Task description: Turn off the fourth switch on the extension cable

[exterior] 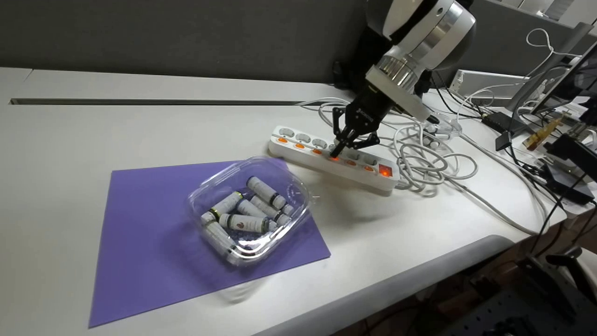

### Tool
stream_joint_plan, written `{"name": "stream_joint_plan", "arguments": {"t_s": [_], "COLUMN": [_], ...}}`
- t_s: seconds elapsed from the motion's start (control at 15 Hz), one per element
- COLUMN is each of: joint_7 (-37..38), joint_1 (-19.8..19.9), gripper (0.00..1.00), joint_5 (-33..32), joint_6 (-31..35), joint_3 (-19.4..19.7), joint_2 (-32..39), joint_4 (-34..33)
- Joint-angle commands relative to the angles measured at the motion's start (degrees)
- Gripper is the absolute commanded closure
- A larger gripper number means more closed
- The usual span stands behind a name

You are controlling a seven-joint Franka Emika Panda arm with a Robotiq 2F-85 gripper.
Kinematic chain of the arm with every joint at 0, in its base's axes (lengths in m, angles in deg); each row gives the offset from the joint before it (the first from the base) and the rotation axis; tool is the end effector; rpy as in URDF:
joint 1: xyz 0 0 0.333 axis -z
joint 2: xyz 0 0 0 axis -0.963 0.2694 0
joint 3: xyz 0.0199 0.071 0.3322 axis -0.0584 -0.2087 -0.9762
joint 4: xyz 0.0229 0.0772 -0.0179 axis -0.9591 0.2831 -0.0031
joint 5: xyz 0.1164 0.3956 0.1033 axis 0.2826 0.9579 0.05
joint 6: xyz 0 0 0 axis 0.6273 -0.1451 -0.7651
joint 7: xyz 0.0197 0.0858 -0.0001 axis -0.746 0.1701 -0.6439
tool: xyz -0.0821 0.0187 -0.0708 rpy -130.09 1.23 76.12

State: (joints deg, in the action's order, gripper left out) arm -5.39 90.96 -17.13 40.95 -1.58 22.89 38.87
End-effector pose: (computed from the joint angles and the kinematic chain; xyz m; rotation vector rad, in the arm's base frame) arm 0.5776 -0.1431 0.1161 -2.5165 0.8474 0.4181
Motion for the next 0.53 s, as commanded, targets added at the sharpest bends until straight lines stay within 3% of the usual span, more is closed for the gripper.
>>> {"name": "stream_joint_plan", "arguments": {"t_s": [0.0,0.2,0.27,0.47], "joint_7": [2.6,3.3,1.1,1.7], "joint_1": [-3.9,-6.4,-4.3,-5.7], "gripper": [1.0,1.0,0.99,1.0], "joint_5": [-4.5,-9.0,-6.7,-8.2], "joint_6": [1.6,3.7,2.6,3.4], "joint_3": [2.5,3.2,1.9,2.1], "joint_2": [-1.8,-3.8,-1.1,-2.0], "joint_4": [0.7,2.2,0.1,0.6]}}
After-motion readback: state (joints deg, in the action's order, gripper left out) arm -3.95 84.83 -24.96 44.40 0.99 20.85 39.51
